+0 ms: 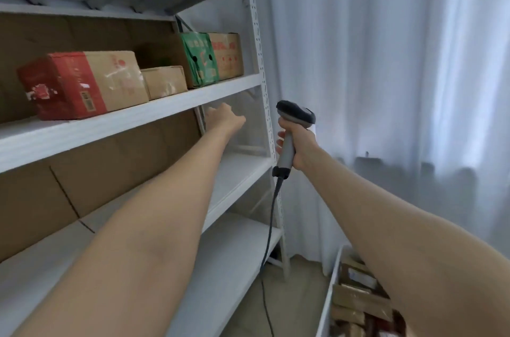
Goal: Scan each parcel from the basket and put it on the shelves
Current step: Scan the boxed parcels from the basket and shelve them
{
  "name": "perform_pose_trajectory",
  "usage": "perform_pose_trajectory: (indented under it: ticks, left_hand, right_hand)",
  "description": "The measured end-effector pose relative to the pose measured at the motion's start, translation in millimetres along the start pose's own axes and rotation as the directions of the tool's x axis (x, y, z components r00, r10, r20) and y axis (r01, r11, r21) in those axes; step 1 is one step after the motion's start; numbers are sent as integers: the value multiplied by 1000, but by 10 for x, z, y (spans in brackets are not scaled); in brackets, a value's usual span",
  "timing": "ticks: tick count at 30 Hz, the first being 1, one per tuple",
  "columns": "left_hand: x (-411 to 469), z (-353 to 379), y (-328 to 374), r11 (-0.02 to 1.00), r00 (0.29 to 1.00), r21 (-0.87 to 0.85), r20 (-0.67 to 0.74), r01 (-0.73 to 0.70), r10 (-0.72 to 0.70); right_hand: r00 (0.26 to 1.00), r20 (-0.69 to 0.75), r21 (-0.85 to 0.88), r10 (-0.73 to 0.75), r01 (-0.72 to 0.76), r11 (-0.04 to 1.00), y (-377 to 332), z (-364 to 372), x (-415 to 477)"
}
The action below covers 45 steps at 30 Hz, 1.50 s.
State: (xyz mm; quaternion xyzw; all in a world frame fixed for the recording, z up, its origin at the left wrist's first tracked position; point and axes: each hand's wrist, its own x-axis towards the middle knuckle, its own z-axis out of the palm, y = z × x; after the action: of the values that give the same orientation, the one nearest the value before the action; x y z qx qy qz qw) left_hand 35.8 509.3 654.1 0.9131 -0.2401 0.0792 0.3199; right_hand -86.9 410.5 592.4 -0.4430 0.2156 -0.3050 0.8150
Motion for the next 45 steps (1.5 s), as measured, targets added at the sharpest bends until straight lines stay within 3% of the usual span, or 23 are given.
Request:
perform_pose_trajectory:
  ticks: [10, 20, 26, 31, 34, 38, 45]
  left_hand:
    - [-862, 1870, 779, 998, 931, 4, 359, -69, 63]
    - [-1652, 3387, 954, 993, 746, -25, 657, -116, 104]
    - [-1805, 4358, 913, 991, 631, 4, 771, -137, 84]
    - [-1848, 5268, 832, 988, 499, 6, 863, -154, 73]
    - [-1869, 5795, 738, 991, 414, 22, 910, -132, 35]
    - [-1940, 6460, 553, 991, 343, 71, 939, -115, -27]
    - [-2306, 7555, 145, 976, 250, 163, 948, 145, -196]
  right_hand:
    - [941, -323, 115, 102, -68, 991, 289, -2147, -205]
    - [826, -527, 274, 202, -60, 960, 803, -3668, -233]
    - [708, -641, 293, 296, -131, 947, 1255, -4359, -60]
    - [562, -717, 368, 412, -198, 909, 1621, -4991, 166]
    - [477, -744, 391, 467, -257, 884, 1861, -5330, 326]
    - [416, -732, 436, 539, -321, 841, 2251, -5732, 514]
    - [336, -736, 460, 587, -387, 799, 3056, -6495, 741]
